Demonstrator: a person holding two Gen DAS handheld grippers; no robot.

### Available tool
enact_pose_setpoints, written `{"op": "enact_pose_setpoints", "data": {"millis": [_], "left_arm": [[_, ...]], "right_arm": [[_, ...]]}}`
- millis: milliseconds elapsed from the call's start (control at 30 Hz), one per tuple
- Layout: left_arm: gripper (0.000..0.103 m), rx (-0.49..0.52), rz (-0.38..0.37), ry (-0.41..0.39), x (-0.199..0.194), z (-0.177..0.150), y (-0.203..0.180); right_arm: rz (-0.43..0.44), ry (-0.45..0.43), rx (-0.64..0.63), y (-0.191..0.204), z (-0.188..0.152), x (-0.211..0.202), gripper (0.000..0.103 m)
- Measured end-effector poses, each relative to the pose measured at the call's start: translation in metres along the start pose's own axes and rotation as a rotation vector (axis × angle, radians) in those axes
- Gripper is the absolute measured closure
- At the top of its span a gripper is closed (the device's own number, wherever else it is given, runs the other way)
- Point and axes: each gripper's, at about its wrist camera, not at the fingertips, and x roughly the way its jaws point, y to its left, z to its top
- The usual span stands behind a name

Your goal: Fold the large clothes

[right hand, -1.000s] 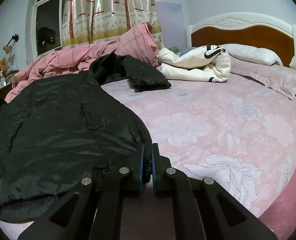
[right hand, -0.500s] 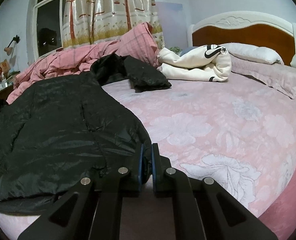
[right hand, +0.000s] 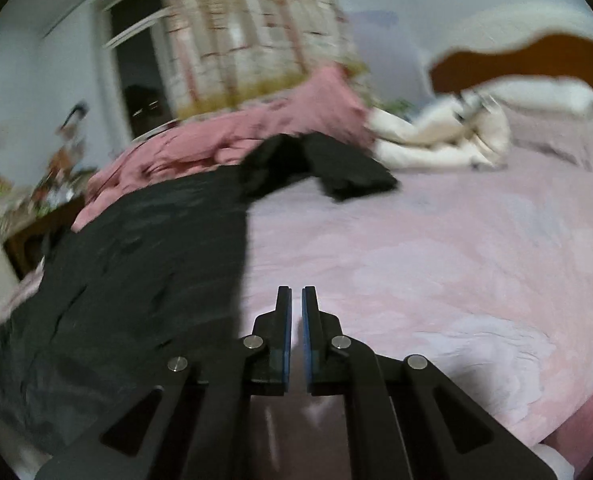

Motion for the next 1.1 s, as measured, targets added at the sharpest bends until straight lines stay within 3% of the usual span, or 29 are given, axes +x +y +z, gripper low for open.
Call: {"op": "enact_pose_setpoints", "data": {"millis": [33, 100, 167, 267, 367, 533, 600, 633, 667, 700, 800, 867, 967, 1100], "left_arm": [[0.053, -0.004, 0.008, -0.011, -0.001, 0.002, 0.001], [0.07, -0.013, -0.007, -0.017, -0.002, 0.004, 0.006], [0.084, -0.016, -0.042, 0.014, 0.002, 0.006, 0.012], [0.096, -0.037, -0.09, 0.041, 0.008, 0.008, 0.018], [0.097, -0.025, -0.084, 0.041, 0.007, 0.007, 0.014], [0.098, -0.047, -0.058, 0.071, 0.018, 0.006, 0.015], [0.097, -0.069, -0.05, 0.097, 0.024, 0.005, 0.017], [0.097, -0.079, -0.051, 0.104, 0.026, 0.005, 0.019], [0.097, -0.086, -0.053, 0.104, 0.026, 0.005, 0.02], [0.098, -0.087, -0.055, 0.097, 0.024, 0.005, 0.019], [0.098, -0.085, -0.061, 0.066, 0.016, 0.009, 0.019], [0.098, -0.092, -0.055, 0.03, 0.006, 0.017, 0.022], [0.098, -0.053, 0.027, -0.1, -0.022, 0.03, 0.017], [0.098, -0.061, 0.004, -0.177, -0.044, 0.05, 0.012]], "right_arm": [[0.024, 0.001, -0.024, 0.008, -0.001, -0.001, 0.098], [0.064, 0.014, -0.088, 0.031, -0.008, -0.002, 0.091], [0.068, 0.03, -0.124, 0.044, -0.014, -0.002, 0.062], [0.055, 0.014, -0.14, 0.053, -0.022, -0.01, 0.053], [0.05, 0.015, -0.142, 0.052, -0.037, -0.023, 0.043], [0.023, 0.052, -0.105, 0.038, -0.057, -0.027, 0.043], [0.013, 0.058, -0.124, 0.038, -0.056, -0.026, 0.045], [0.016, 0.057, -0.129, 0.038, -0.057, -0.027, 0.067], [0.039, 0.049, -0.129, 0.039, -0.058, -0.029, 0.097], [0.08, 0.043, -0.123, 0.04, -0.058, -0.031, 0.097], [0.032, -0.077, -0.176, 0.052, -0.056, -0.053, 0.098], [0.024, -0.147, -0.134, 0.05, -0.046, -0.073, 0.098], [0.077, -0.233, -0.021, 0.042, -0.028, -0.11, 0.099], [0.039, -0.317, -0.021, 0.049, -0.015, -0.151, 0.099]]}}
